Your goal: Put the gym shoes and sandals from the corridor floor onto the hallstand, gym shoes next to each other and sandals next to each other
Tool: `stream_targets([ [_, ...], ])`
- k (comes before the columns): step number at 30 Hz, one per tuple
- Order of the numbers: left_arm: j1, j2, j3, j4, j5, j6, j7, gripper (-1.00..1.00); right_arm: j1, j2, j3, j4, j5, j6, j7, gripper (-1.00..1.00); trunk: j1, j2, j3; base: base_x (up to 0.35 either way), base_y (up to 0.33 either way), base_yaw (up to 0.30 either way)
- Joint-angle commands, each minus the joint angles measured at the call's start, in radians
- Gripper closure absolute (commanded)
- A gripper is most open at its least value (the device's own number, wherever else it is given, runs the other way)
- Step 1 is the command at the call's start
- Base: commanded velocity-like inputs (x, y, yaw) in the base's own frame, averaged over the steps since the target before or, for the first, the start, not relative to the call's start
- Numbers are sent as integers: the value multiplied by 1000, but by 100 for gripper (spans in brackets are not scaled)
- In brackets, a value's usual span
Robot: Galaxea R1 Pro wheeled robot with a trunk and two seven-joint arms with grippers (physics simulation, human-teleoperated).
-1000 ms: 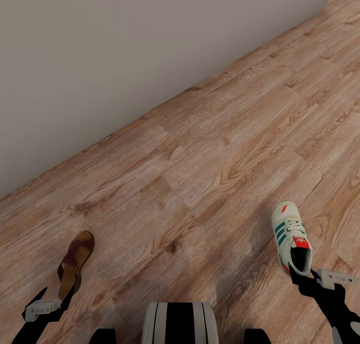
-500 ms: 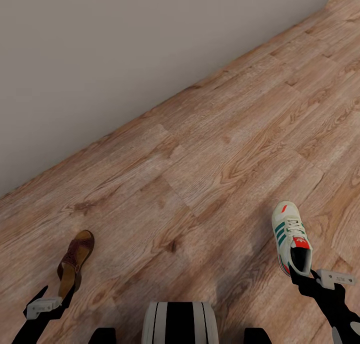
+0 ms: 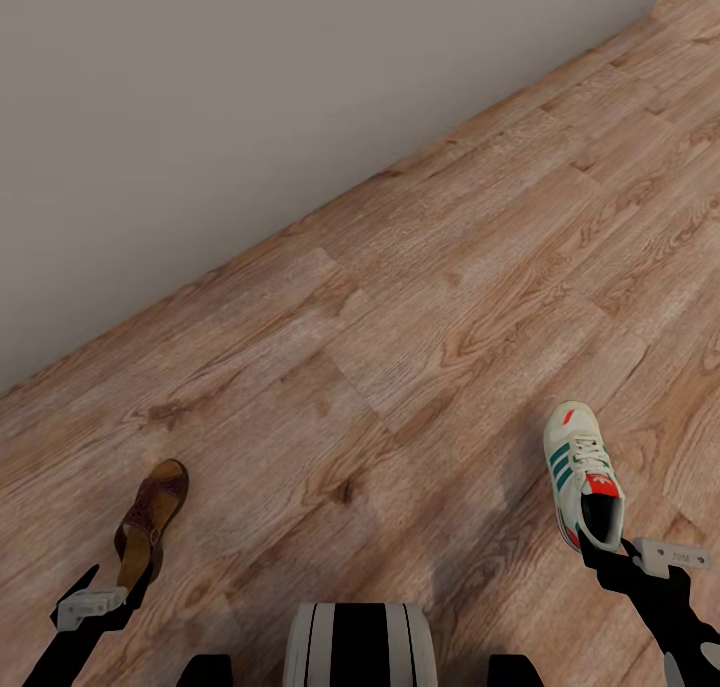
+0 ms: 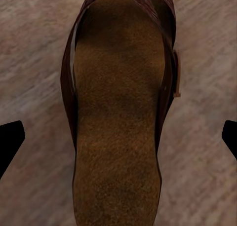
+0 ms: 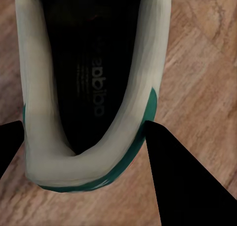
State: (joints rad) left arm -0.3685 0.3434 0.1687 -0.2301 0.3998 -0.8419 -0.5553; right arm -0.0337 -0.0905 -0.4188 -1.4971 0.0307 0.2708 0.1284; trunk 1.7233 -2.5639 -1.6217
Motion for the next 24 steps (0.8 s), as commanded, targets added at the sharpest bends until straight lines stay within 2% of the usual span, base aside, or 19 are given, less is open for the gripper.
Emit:
stream_targets([
  [1,-2,0,0,0,0,0,0,-100,0,0,0,0,-2,0,-1,100,0,0,0,0,0,0],
  [24,-13,-1,0,0,1,8,0,-100,0,0,0,0,-2,0,-1,100,0,0,0,0,0,0],
])
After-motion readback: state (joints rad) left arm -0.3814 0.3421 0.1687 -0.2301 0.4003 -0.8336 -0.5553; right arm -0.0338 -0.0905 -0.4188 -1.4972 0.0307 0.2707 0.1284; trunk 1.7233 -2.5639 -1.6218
